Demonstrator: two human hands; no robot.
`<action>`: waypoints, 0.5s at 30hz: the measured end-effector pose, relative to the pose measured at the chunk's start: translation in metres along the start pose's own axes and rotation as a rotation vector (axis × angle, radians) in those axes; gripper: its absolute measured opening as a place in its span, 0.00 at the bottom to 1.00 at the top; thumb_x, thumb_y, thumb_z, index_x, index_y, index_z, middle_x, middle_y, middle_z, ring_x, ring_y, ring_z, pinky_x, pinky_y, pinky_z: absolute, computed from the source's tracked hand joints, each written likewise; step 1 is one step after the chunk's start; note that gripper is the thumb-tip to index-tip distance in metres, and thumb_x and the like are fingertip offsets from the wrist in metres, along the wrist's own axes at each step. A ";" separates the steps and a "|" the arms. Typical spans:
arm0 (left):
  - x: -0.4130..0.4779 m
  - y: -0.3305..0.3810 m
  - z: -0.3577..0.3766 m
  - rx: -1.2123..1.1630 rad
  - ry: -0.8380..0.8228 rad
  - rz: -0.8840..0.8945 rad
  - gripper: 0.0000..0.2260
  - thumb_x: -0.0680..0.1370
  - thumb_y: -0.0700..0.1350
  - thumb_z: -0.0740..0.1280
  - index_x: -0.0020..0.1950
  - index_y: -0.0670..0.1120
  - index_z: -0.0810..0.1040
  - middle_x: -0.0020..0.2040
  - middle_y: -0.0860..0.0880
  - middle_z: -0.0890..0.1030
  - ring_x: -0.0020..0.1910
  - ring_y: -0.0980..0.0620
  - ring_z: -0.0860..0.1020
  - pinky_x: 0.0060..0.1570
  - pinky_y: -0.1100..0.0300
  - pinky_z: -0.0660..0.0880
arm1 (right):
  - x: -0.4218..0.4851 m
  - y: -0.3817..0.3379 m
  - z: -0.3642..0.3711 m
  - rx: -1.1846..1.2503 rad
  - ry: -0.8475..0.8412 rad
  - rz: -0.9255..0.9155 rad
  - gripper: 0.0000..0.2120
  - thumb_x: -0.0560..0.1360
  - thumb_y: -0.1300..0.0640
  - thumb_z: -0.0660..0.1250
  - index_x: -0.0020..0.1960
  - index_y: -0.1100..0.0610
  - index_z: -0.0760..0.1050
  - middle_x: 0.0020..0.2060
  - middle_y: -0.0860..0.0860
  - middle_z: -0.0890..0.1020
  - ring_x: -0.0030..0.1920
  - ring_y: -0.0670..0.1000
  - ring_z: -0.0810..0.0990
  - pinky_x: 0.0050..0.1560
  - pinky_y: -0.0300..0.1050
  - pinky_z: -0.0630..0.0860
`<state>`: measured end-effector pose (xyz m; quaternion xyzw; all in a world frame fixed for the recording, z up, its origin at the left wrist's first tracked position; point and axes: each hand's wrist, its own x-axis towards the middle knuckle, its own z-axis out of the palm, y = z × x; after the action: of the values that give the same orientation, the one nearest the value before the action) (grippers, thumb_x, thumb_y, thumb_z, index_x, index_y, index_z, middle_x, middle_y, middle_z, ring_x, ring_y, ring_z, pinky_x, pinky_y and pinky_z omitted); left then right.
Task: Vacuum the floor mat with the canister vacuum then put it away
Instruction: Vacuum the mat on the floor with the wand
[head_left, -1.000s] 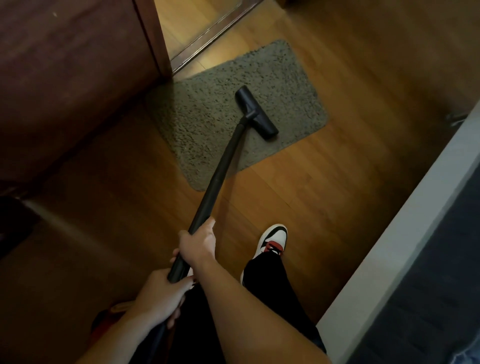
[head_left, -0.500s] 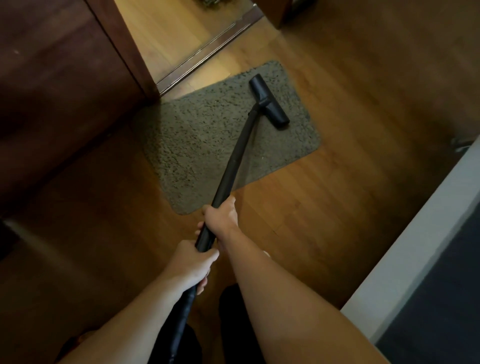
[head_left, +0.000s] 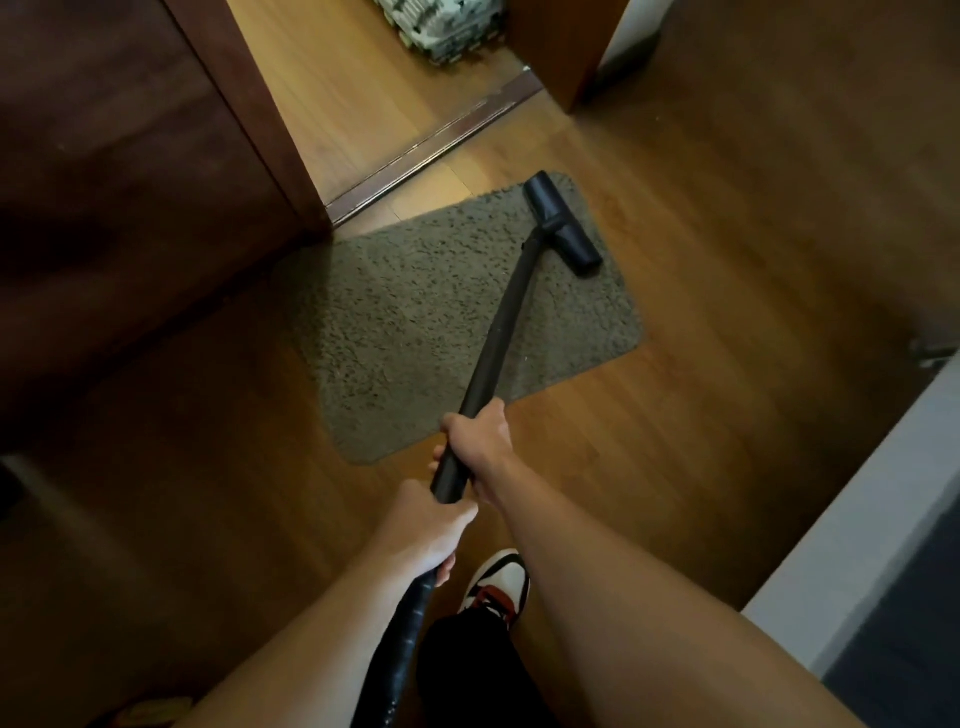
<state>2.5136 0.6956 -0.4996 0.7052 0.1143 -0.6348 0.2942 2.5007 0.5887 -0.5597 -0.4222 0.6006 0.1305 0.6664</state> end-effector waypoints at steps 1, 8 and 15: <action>-0.001 -0.006 -0.006 0.009 -0.001 0.003 0.08 0.76 0.40 0.68 0.39 0.39 0.73 0.25 0.45 0.71 0.21 0.48 0.69 0.25 0.59 0.69 | -0.002 0.004 0.007 0.007 0.005 0.002 0.20 0.80 0.62 0.65 0.66 0.54 0.59 0.47 0.60 0.76 0.31 0.52 0.79 0.37 0.53 0.84; -0.023 -0.078 -0.064 0.086 0.020 -0.012 0.10 0.78 0.41 0.67 0.37 0.40 0.72 0.24 0.46 0.71 0.20 0.49 0.69 0.25 0.60 0.69 | -0.033 0.062 0.081 0.016 -0.007 0.050 0.26 0.80 0.62 0.64 0.72 0.49 0.55 0.52 0.62 0.77 0.30 0.51 0.79 0.32 0.47 0.81; -0.048 -0.167 -0.123 0.074 -0.004 -0.006 0.10 0.77 0.41 0.66 0.37 0.42 0.70 0.27 0.46 0.70 0.22 0.49 0.68 0.29 0.57 0.68 | -0.079 0.121 0.153 -0.035 -0.027 0.073 0.23 0.81 0.62 0.64 0.69 0.50 0.57 0.50 0.58 0.76 0.32 0.51 0.80 0.33 0.49 0.84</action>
<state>2.5182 0.9083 -0.4961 0.7141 0.0926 -0.6409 0.2662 2.5044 0.7985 -0.5487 -0.4097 0.6040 0.1710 0.6619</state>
